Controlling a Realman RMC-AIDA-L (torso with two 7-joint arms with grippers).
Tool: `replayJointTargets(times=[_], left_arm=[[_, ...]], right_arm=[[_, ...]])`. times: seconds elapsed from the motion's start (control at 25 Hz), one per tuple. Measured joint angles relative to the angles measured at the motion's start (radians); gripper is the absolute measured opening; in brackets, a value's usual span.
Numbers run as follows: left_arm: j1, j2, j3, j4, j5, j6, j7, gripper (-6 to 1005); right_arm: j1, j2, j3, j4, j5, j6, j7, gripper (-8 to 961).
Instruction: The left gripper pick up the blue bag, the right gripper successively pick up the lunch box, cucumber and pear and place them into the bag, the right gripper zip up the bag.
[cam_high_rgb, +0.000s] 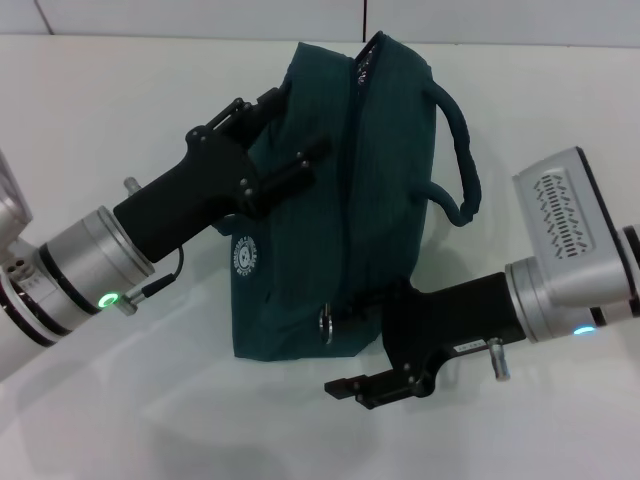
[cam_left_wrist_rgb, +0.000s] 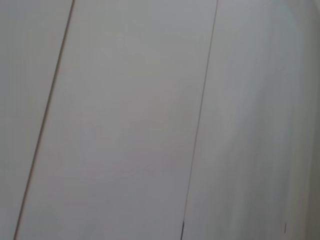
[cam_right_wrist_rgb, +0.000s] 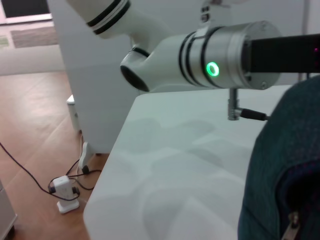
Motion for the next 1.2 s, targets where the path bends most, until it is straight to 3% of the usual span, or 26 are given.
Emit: replayJointTargets(times=[0.64,0.84,1.2], left_arm=[[-0.005,0.0,0.002,-0.006,0.006,0.0,0.0,813],[-0.005,0.0,0.002,-0.01,0.004,0.0,0.0,813],[-0.006,0.0,0.002,-0.009,-0.001,0.005,0.0,814]], right_arm=[[-0.03,0.0,-0.029,-0.027,0.067,0.043,-0.049,662],[-0.031,0.0,-0.022,-0.026,0.073,0.046,-0.05,579],[-0.032,0.0,-0.02,-0.028,0.081,0.06,-0.123,347]])
